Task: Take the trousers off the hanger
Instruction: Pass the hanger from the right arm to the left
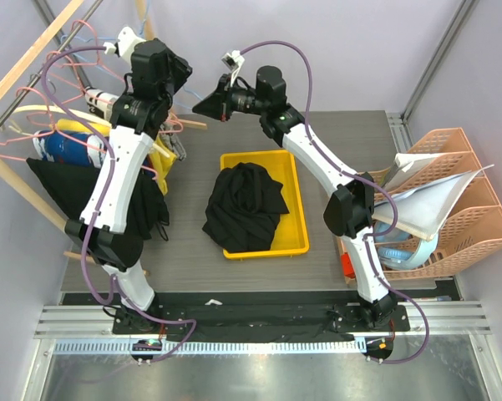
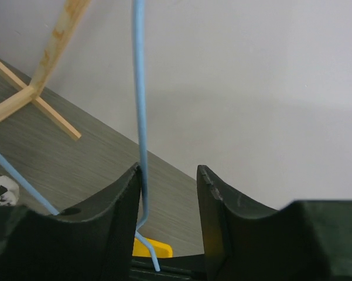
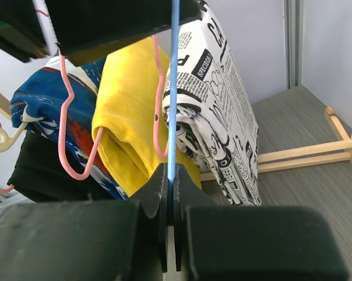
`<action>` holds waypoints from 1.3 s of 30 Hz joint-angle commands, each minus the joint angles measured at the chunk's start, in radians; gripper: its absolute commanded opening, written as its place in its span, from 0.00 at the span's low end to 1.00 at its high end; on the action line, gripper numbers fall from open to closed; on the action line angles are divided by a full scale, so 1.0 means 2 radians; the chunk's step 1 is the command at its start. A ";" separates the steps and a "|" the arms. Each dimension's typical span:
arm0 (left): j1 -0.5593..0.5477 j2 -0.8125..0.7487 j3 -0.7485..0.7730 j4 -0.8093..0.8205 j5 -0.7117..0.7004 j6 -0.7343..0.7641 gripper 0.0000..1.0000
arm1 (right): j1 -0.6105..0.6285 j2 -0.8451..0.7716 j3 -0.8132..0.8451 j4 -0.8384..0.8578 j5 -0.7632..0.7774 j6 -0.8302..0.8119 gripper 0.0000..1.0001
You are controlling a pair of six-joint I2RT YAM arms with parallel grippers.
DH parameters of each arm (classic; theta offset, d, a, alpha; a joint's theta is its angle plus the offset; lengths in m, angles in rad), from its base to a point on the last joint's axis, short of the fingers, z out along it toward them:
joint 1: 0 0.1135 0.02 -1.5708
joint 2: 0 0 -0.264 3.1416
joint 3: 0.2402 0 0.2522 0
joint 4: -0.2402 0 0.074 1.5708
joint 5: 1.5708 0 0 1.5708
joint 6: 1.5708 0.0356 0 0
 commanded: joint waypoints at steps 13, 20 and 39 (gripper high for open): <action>0.002 -0.020 -0.039 0.074 -0.003 -0.030 0.00 | 0.000 -0.048 0.035 -0.032 -0.005 -0.014 0.01; -0.018 -0.032 -0.062 0.111 -0.064 -0.028 0.00 | -0.004 -0.104 -0.025 -0.096 0.111 -0.028 0.75; 0.002 0.031 -0.005 0.152 -0.153 0.045 0.00 | -0.073 -0.336 -0.298 -0.172 0.356 -0.093 0.85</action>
